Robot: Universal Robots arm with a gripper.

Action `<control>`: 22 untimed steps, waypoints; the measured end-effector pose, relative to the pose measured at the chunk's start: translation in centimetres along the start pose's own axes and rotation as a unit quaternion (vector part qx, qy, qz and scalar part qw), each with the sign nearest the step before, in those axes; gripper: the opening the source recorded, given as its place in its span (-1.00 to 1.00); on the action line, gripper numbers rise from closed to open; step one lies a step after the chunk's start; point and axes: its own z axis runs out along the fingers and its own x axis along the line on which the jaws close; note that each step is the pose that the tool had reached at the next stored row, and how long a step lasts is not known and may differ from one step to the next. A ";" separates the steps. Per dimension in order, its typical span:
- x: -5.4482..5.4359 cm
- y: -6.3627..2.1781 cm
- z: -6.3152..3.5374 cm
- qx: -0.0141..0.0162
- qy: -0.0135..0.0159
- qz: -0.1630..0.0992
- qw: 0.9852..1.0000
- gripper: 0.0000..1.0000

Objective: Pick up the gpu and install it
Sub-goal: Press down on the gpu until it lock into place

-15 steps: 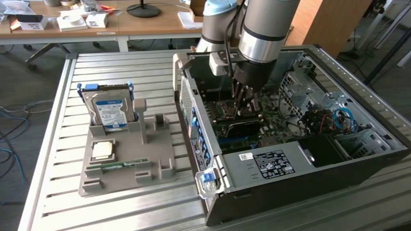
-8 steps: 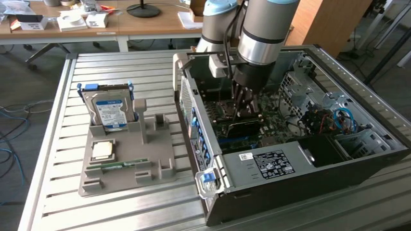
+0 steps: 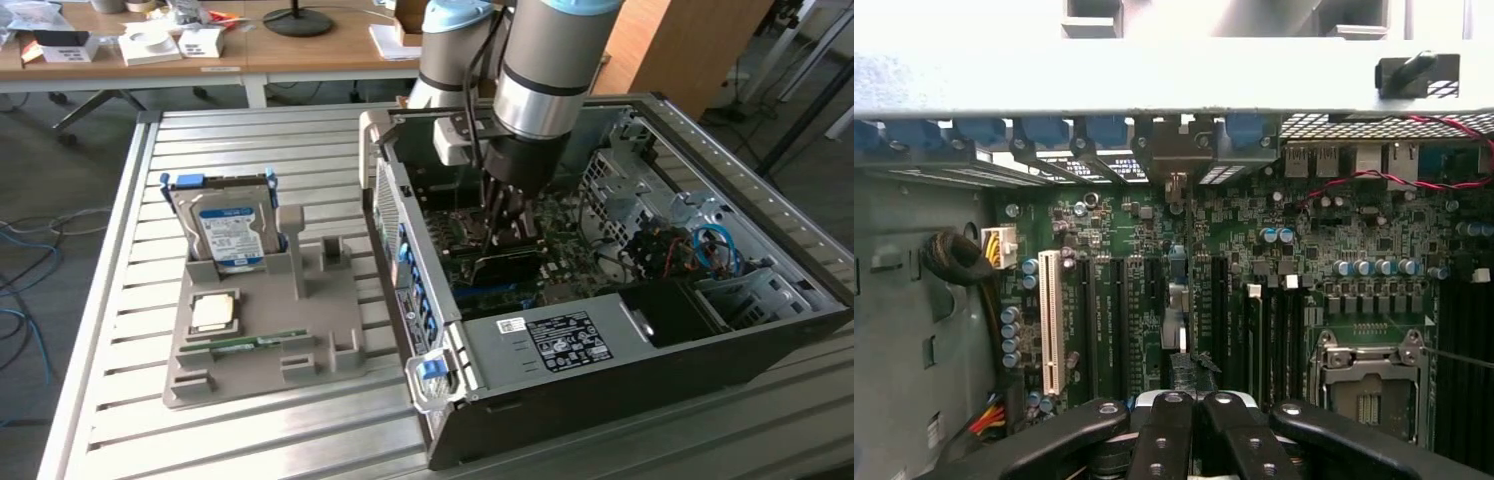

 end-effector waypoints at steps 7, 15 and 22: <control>-0.1 0.01 0.32 0.000 0.000 0.000 1.000 -0.79; -0.4 0.03 0.58 0.000 0.000 0.000 1.000 -0.79; -0.4 0.10 0.93 0.000 0.000 0.000 1.000 -0.79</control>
